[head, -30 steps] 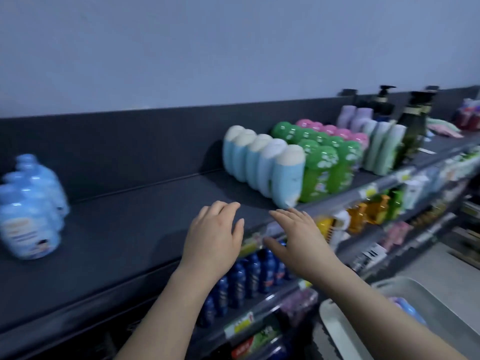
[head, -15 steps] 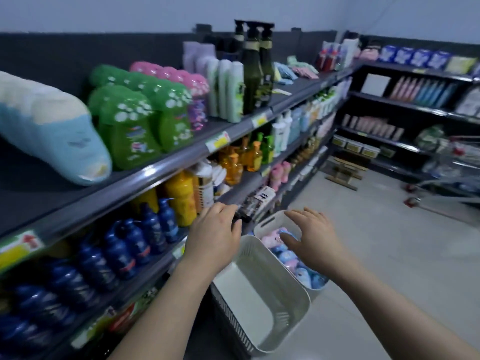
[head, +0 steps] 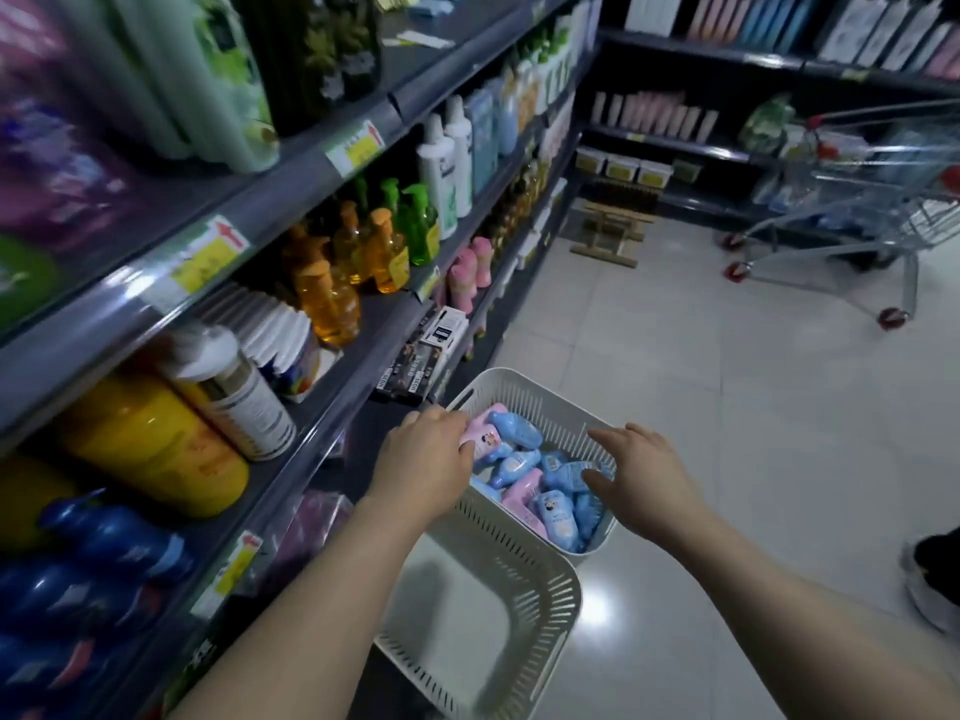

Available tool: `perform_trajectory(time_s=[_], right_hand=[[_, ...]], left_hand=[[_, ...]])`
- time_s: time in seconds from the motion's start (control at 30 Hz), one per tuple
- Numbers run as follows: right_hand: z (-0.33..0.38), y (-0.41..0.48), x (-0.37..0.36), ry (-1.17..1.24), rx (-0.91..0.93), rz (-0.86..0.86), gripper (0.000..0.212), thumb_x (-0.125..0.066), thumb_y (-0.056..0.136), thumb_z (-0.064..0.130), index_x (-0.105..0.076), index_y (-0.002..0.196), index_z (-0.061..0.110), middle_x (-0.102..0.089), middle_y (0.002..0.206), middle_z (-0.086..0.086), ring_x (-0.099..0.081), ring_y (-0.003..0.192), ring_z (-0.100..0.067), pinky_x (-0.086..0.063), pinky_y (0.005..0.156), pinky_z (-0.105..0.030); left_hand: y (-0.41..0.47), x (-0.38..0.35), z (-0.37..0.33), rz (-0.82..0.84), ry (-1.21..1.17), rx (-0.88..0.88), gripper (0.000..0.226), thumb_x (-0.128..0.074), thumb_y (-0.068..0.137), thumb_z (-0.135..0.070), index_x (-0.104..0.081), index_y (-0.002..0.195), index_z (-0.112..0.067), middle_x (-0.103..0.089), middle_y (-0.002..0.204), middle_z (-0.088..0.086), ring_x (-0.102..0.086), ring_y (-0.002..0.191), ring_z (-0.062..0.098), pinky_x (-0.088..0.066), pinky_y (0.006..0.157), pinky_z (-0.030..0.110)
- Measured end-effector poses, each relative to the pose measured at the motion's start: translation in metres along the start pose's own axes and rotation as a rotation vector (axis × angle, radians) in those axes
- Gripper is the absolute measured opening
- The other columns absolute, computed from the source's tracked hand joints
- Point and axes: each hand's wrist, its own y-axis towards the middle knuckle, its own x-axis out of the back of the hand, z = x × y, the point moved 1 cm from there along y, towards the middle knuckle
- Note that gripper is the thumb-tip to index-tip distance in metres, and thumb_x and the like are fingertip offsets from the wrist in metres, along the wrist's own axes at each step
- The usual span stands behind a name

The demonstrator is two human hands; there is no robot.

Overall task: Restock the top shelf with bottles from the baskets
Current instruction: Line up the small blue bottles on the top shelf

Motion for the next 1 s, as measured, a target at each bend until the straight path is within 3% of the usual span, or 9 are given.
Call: perform_trajectory(time_s=[0.37,0.47,0.6,0.7,0.8,0.9,1.0], right_hand=[[-0.055,0.100,-0.110,0.100,-0.173,0.123,0.050,-0.059,0.084,0.020,-0.054,0.133,0.020,-0.062,0.125,-0.004,-0.049,0.121,-0.024,-0.032,0.104,-0.029],[-0.073,0.126,-0.147,0.094,-0.172,0.153,0.051,-0.059,0.082,0.015,-0.055,0.133,0.017,-0.062,0.127,-0.003,-0.050,0.120,-0.024,-0.032,0.104,-0.028],[-0.098,0.160,-0.194,0.095,-0.127,0.192,0.042,-0.059,0.085,0.017,-0.058,0.126,0.017,-0.063,0.122,-0.003,-0.051,0.116,-0.023,-0.033,0.098,-0.026],[-0.116,0.181,-0.226,0.094,-0.098,0.214,0.043,-0.059,0.084,0.018,-0.057,0.127,0.016,-0.063,0.120,-0.005,-0.052,0.113,-0.025,-0.035,0.097,-0.029],[-0.132,0.196,-0.251,0.106,-0.077,0.229,0.041,-0.057,0.083,0.017,-0.059,0.124,0.016,-0.065,0.114,-0.006,-0.053,0.108,-0.026,-0.037,0.093,-0.032],[-0.144,0.208,-0.268,0.118,-0.064,0.245,0.042,-0.057,0.082,0.015,-0.060,0.123,0.015,-0.066,0.109,-0.011,-0.055,0.105,-0.030,-0.040,0.088,-0.031],[-0.153,0.216,-0.280,0.107,-0.050,0.270,0.046,-0.054,0.083,0.014,-0.057,0.129,0.018,-0.065,0.113,-0.010,-0.054,0.106,-0.029,-0.040,0.087,-0.030]], left_hand=[[0.154,-0.121,0.025,0.185,0.099,-0.145,0.028,-0.049,0.094,-0.027,-0.056,0.119,-0.016,-0.056,0.117,0.007,-0.051,0.109,0.028,-0.041,0.084,0.036],[0.188,-0.168,0.034,0.210,0.131,-0.180,0.035,-0.052,0.091,-0.026,-0.055,0.125,-0.019,-0.058,0.120,0.005,-0.052,0.112,0.027,-0.044,0.089,0.037],[0.231,-0.228,0.041,0.218,0.197,-0.219,0.030,-0.058,0.085,-0.022,-0.063,0.115,-0.020,-0.065,0.109,0.006,-0.055,0.107,0.027,-0.044,0.084,0.034],[0.258,-0.278,0.038,0.210,0.177,-0.266,0.035,-0.062,0.081,-0.015,-0.066,0.115,-0.016,-0.063,0.117,0.007,-0.053,0.111,0.030,-0.042,0.092,0.036],[0.277,-0.320,0.033,0.224,0.180,-0.319,0.047,-0.062,0.080,-0.013,-0.059,0.127,-0.016,-0.053,0.135,0.008,-0.044,0.125,0.030,-0.032,0.103,0.039],[0.292,-0.349,0.035,0.289,0.317,-0.309,0.056,-0.054,0.088,-0.018,-0.041,0.142,-0.025,-0.036,0.150,0.004,-0.035,0.133,0.028,-0.027,0.109,0.038],[0.299,-0.363,0.035,0.276,0.441,-0.310,0.062,-0.056,0.088,-0.022,-0.031,0.145,-0.029,-0.035,0.148,0.000,-0.041,0.126,0.026,-0.030,0.101,0.038]])
